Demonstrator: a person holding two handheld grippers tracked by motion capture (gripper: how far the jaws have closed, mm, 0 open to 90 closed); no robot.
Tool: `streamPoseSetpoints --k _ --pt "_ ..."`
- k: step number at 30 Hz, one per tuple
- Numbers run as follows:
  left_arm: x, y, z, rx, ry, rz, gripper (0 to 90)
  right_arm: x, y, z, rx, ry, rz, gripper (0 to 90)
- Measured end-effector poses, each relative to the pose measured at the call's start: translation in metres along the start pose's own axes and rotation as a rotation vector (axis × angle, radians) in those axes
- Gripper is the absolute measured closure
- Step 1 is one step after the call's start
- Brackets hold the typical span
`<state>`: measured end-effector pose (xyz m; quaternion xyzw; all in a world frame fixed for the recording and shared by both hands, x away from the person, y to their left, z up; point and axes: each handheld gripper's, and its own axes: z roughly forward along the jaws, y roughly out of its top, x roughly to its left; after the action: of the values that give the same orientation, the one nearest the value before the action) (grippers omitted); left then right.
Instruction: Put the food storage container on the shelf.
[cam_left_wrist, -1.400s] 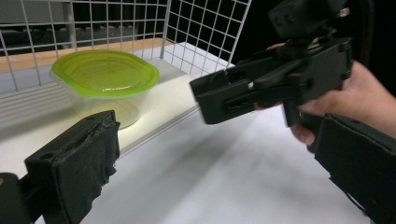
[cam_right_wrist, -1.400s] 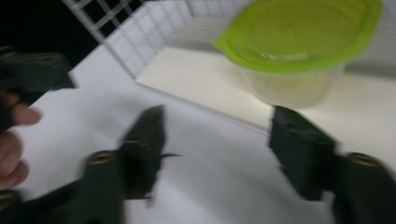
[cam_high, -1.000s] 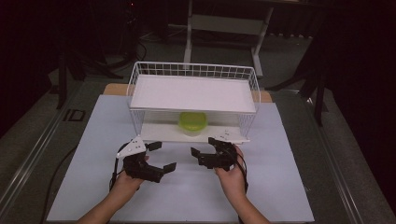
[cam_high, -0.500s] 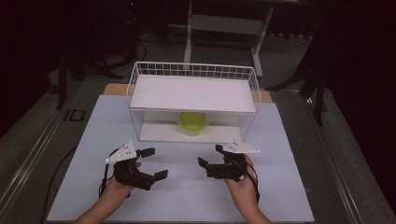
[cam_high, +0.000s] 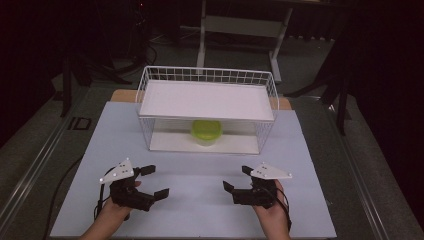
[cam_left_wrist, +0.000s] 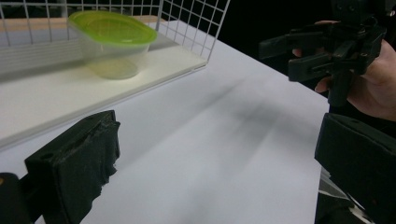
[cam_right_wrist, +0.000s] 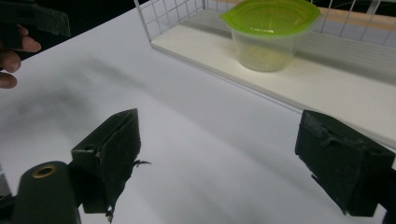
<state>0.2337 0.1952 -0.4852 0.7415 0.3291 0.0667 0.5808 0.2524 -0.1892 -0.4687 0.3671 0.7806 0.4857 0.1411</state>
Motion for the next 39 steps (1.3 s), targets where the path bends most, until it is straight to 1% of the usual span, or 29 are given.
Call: streamPoseSetpoints --k 3,6,8,10,12,13,14,15,17,18,23,25,27,28,30,33,34,36,39 --pt "0.001 -0.005 -0.004 0.006 0.011 -0.001 0.8 -0.002 -0.005 -0.006 0.000 -0.002 0.002 14.2" --pt "0.001 -0.010 -0.007 0.009 0.020 -0.003 0.8 -0.004 -0.009 -0.011 0.003 -0.011 -0.009 14.2" --pt "0.002 -0.012 -0.009 0.019 0.027 0.005 0.8 -0.005 -0.011 -0.014 0.000 -0.006 -0.005 14.2" --pt "0.002 -0.013 -0.011 0.019 0.029 0.005 0.8 -0.006 -0.013 -0.016 -0.003 -0.011 -0.002 14.1" --pt "0.002 -0.015 -0.013 0.017 0.034 0.011 0.8 -0.006 -0.014 -0.018 -0.004 -0.009 -0.002 14.1" --pt "0.001 -0.015 -0.013 0.013 0.035 0.009 0.9 -0.006 -0.015 -0.019 -0.005 -0.013 -0.007 14.2" --pt "0.001 -0.016 -0.014 0.010 0.033 0.007 0.8 -0.006 -0.015 -0.020 -0.005 -0.008 -0.007 14.1" --pt "0.001 -0.017 -0.014 0.007 0.035 0.008 0.8 -0.006 -0.016 -0.021 -0.010 -0.004 -0.005 14.1" --pt "0.001 -0.018 -0.015 0.006 0.039 0.014 0.8 -0.005 -0.017 -0.022 -0.024 -0.013 -0.006 14.1" --pt "0.001 -0.019 -0.015 0.003 0.039 0.016 0.8 -0.005 -0.017 -0.022 -0.025 -0.006 -0.004 14.1" --pt "0.002 -0.020 -0.015 -0.002 0.040 0.020 0.8 -0.004 -0.021 -0.020 -0.035 -0.014 -0.035 14.1" --pt "0.001 -0.020 -0.014 0.002 0.043 0.028 0.8 -0.005 -0.022 -0.018 -0.032 0.000 -0.034 14.1" --pt "0.001 -0.020 -0.014 0.000 0.045 0.039 0.8 -0.006 -0.023 -0.017 -0.034 -0.012 -0.047 14.1" --pt "0.000 -0.021 -0.014 0.001 0.044 0.045 0.8 -0.007 -0.023 -0.017 -0.034 -0.007 -0.040 14.1" --pt "0.000 -0.021 -0.014 0.003 0.047 0.054 0.8 -0.010 -0.025 -0.016 -0.040 -0.019 -0.049 14.1" --pt "0.002 -0.022 -0.016 -0.011 0.049 0.050 0.8 -0.017 -0.027 -0.016 -0.054 -0.015 -0.040 14.1" --pt "0.002 -0.023 -0.016 -0.020 0.057 0.051 0.8 -0.019 -0.027 -0.015 -0.056 -0.012 -0.041 14.1" --pt "0.004 -0.022 -0.018 -0.026 0.073 0.065 0.8 -0.023 -0.028 -0.015 -0.059 -0.026 -0.043 14.1" --pt "0.006 -0.023 -0.019 -0.037 0.101 0.105 0.8 -0.027 -0.028 -0.015 -0.063 -0.033 -0.032 13.9"
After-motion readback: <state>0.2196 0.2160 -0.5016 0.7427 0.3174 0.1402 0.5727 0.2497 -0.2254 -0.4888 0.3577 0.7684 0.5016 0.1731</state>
